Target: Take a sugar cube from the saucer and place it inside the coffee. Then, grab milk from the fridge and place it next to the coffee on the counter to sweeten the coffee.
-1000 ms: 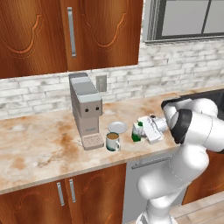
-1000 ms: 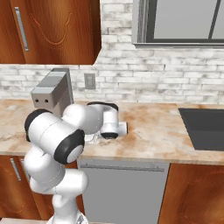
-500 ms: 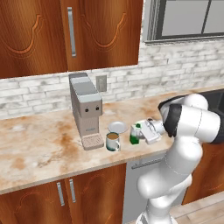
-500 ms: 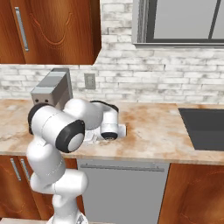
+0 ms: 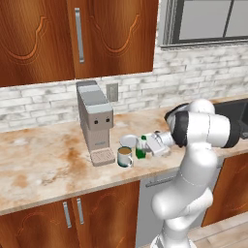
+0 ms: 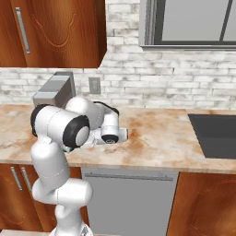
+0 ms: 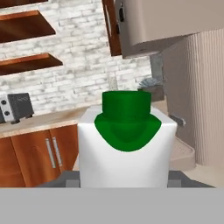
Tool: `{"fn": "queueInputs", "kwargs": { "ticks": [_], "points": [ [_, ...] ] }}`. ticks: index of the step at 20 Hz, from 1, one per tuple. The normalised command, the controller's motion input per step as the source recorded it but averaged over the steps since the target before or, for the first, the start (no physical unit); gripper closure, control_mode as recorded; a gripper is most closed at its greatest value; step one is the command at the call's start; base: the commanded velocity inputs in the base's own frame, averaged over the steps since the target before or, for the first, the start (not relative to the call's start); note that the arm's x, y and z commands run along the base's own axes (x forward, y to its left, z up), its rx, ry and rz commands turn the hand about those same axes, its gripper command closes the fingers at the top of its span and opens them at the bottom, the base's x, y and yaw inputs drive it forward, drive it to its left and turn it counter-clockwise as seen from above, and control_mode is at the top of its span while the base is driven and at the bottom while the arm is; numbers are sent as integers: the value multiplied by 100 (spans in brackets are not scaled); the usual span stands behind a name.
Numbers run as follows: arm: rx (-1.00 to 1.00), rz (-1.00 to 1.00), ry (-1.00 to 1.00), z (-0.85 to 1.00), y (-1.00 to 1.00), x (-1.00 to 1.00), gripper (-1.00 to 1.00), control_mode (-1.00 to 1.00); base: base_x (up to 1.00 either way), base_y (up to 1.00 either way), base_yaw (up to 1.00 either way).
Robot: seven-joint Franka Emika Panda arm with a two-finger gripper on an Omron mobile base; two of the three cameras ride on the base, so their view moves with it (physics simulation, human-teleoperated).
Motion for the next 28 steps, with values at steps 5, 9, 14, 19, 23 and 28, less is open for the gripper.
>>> {"fn": "queueInputs", "kwargs": {
  "ticks": [5,9,14,19,23,28],
  "points": [
    [-4,-5,15,-18,0,4,100,-100,0,0,0],
    [-4,-7,11,-7,-11,1,100,-100,0,0,0],
    [-5,-5,3,-6,-3,19,100,-100,0,0,0],
    [-12,-3,0,-14,0,25,-100,-100,0,0,0],
    [-2,0,0,-6,0,14,-100,-100,0,0,0],
    [0,0,0,0,0,0,-100,-100,0,0,0]
  ]
}}
